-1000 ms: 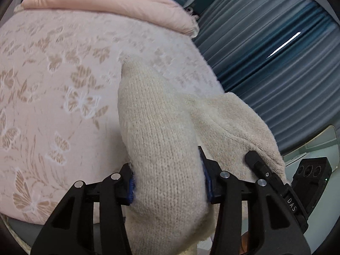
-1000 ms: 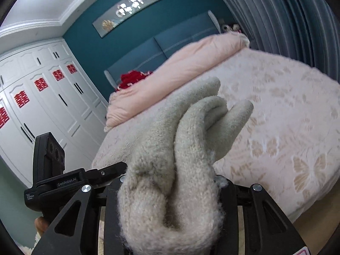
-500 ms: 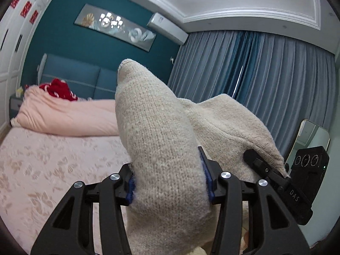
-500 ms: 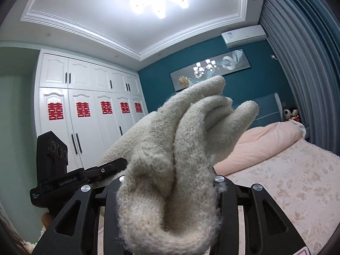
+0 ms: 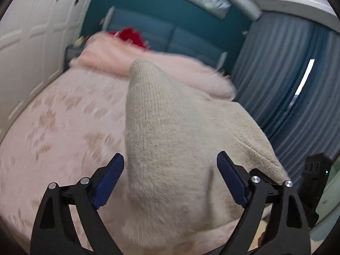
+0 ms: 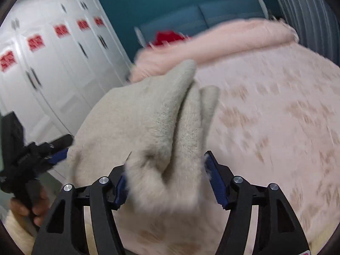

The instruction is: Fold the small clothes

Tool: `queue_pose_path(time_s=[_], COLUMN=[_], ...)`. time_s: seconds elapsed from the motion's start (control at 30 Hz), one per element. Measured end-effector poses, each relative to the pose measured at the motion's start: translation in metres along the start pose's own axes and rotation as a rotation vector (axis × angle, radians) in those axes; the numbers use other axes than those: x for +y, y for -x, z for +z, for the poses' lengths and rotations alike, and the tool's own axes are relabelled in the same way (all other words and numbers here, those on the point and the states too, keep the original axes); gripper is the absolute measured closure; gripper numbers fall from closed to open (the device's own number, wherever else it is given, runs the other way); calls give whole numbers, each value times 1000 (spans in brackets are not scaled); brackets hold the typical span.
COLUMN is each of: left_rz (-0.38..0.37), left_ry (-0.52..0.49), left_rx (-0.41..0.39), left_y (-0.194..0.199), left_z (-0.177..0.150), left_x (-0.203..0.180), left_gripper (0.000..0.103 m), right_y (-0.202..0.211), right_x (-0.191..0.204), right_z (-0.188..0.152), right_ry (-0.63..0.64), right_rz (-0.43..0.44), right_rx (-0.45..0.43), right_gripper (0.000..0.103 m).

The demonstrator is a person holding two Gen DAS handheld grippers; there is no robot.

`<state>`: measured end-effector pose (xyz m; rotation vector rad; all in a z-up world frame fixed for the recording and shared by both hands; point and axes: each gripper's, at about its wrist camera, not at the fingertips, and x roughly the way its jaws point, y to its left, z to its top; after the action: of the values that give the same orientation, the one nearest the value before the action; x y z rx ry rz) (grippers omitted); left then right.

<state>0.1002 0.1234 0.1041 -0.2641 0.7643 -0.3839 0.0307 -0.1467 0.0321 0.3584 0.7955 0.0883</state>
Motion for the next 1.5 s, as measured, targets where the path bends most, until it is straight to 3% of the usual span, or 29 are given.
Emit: queue_pose_path(time_s=[0.07, 0.1, 0.2, 0.33, 0.4, 0.5, 0.53, 0.57, 0.6, 0.7, 0.77, 0.83, 0.87, 0.9, 0.97, 1.1, 1.13, 1.23, 1.3, 1.37, 1.4, 1.5], left_rz=[137, 139, 162, 162, 170, 202, 209, 218, 234, 263, 269, 294, 312, 324, 347, 344, 339, 351, 350, 349, 347, 347], left_ry=[77, 100, 114, 80, 56, 4, -11, -18, -19, 17, 35, 34, 31, 29, 31, 45, 45, 22, 11, -1, -7, -28], left_rx=[168, 202, 190, 172, 180, 198, 211, 222, 238, 273, 282, 304, 317, 334, 372, 362, 353, 328, 319, 316, 313, 305], left_y=[-38, -41, -31, -30, -35, -55, -61, -67, -74, -85, -88, -94, -98, -102, -110, -101, -97, -86, -80, -74, -72, -65], left_z=[-51, -69, -98, -97, -92, -93, -95, -96, -97, -96, -96, -98, -100, -103, -108, -106, -104, -99, -97, -96, -95, -95], left_x=[40, 53, 60, 44, 39, 37, 37, 37, 38, 45, 49, 52, 54, 55, 58, 57, 54, 43, 35, 27, 23, 12], left_gripper=[29, 29, 23, 13, 13, 13, 13, 13, 13, 13, 13, 13, 13, 13, 12, 13, 13, 13, 13, 13, 13, 13], right_y=[-17, -15, -12, -26, -48, -85, -94, -100, -103, -78, -72, -92, -109, -114, -101, -57, -46, -38, -62, -106, -120, -97], right_x=[-24, -31, -34, -23, -19, -20, -22, -22, -21, -11, -8, -18, -24, -30, -31, -13, -5, 23, 29, 15, 8, 19], right_z=[-41, -52, -53, -24, -14, -15, -17, -18, -15, 3, 7, -7, -19, -28, -25, -5, 1, 13, 10, -9, -18, -12], right_ry=[-75, -111, -101, -96, -104, -83, -89, -99, -106, -98, -53, -25, -3, -1, -30, -9, 16, 132, 194, 198, 179, 173], right_rz=[-15, -10, -21, 12, 18, -71, -75, -52, -47, 15, 10, -55, -84, -78, -77, -123, -106, -94, -139, -185, -190, -187], right_rx=[98, 103, 107, 96, 143, 199, 225, 246, 258, 173, 159, 244, 313, 319, 277, 158, 117, 80, 140, 296, 336, 276], right_gripper=[49, 48, 43, 43, 32, 33, 38, 62, 73, 77, 77, 76, 70, 66, 57, 57, 59, 78, 93, 102, 103, 103])
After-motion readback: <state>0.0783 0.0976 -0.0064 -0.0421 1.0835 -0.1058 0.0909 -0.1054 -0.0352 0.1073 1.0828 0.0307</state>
